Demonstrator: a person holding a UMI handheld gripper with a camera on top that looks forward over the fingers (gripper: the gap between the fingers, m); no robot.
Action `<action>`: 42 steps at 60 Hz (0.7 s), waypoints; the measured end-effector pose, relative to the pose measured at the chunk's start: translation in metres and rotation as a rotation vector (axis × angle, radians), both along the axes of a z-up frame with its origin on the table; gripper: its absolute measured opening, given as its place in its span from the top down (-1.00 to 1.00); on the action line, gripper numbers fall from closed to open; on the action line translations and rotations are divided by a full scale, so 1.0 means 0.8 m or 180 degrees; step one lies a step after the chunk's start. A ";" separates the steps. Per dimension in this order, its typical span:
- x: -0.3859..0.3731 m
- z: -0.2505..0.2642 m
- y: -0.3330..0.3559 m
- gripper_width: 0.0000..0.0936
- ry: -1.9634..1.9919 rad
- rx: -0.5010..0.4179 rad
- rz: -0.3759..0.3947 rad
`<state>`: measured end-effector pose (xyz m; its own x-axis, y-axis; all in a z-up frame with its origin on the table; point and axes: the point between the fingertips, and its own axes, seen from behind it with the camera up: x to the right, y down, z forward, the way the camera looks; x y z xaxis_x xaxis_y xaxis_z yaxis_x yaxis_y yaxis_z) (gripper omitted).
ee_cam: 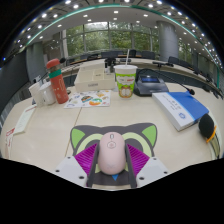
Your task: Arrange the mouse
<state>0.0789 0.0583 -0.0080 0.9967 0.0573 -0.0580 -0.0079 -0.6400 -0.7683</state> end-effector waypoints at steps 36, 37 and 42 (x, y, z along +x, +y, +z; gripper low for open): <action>-0.008 0.231 -0.302 -0.83 -0.0290 0.0227 -0.0208; -0.009 0.236 -0.314 -0.83 -0.0298 0.0233 -0.0209; -0.014 0.252 -0.361 -0.84 -0.0349 0.0260 -0.0195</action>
